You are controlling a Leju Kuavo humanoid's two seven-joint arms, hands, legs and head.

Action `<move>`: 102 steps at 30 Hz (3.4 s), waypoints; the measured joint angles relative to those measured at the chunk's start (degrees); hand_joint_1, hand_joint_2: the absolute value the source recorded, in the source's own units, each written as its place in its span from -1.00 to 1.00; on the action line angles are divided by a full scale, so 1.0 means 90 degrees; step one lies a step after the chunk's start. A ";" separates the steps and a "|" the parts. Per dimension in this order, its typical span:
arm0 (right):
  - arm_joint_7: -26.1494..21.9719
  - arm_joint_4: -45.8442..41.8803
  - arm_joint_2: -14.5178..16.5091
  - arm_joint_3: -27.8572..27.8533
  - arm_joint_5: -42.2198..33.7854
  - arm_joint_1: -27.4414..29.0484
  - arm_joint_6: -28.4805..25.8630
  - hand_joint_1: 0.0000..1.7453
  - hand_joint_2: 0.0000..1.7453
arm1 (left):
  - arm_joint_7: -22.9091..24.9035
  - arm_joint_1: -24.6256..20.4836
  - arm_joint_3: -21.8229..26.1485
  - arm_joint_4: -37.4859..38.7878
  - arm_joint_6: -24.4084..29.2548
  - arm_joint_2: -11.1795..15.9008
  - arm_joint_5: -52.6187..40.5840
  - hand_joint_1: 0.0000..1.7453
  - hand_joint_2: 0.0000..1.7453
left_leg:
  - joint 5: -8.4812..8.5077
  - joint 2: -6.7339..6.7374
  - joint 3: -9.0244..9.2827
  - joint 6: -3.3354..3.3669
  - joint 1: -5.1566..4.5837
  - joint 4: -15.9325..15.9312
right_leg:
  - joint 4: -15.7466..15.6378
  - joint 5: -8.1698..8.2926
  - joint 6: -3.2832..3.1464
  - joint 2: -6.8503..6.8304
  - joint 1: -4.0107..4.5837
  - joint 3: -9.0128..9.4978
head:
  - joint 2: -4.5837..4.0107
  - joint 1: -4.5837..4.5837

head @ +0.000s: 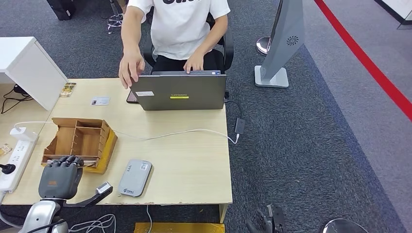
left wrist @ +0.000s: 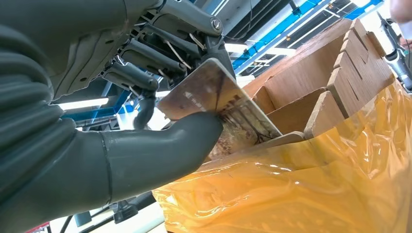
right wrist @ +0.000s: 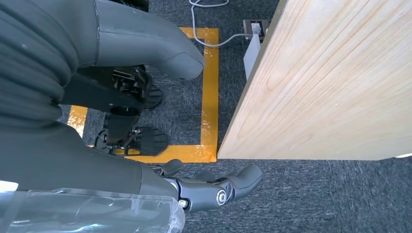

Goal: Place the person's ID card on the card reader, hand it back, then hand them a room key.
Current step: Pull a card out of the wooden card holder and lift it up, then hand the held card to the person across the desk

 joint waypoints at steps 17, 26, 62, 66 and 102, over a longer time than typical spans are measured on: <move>0.0014 0.0000 0.0001 0.0001 0.0022 -0.0001 -0.0032 -1.00 1.00 | 0.0003 -0.0024 0.0000 -0.0280 0.0081 0.0006 0.0002 1.00 1.00 | 0.0002 0.0000 0.0001 0.0001 0.0000 0.0000 | 0.0000 0.0000 0.0000 0.0000 0.0000 -0.0001 | 0.0000 0.0001; 0.0062 0.0000 0.0008 0.0094 0.0102 -0.0025 -0.0038 -1.00 1.00 | -0.0048 -0.0755 0.0000 -0.1316 -0.0374 0.0071 0.0346 1.00 1.00 | 0.0017 -0.0008 -0.0004 -0.0001 0.0000 0.0001 | 0.0000 0.0012 -0.0008 -0.0011 0.0000 -0.0001 | 0.0000 0.0000; 0.0109 0.0002 0.0090 0.0316 0.0233 -0.0059 -0.0032 -1.00 1.00 | -0.0039 -0.1162 0.0138 -0.1319 -0.0511 0.0345 0.0635 -0.32 1.00 | 0.0018 0.0000 -0.0005 -0.0003 0.0001 0.0000 | 0.0001 0.0013 -0.0011 -0.0002 0.0001 -0.0006 | 0.0000 0.0000; 0.0113 0.0002 0.0090 0.0316 0.0236 -0.0061 -0.0035 -1.00 1.00 | -0.0044 -0.1188 0.0157 -0.1297 -0.0457 0.0345 0.0620 -1.00 1.00 | 0.0018 0.0000 -0.0005 -0.0004 0.0001 0.0000 | 0.0001 0.0013 -0.0011 0.0001 0.0001 -0.0007 | 0.0000 -0.0001; -0.0281 0.0001 -0.0062 -0.0377 -0.0952 0.0409 0.0758 -1.00 1.00 | -0.3107 0.1551 0.2563 -0.4235 -0.1799 -0.1816 0.7469 -1.00 1.00 | -0.0032 0.0001 -0.0010 0.0018 -0.0002 -0.0002 | -0.0005 -0.0036 0.0021 0.0006 -0.0002 0.0000 | 0.0000 0.0000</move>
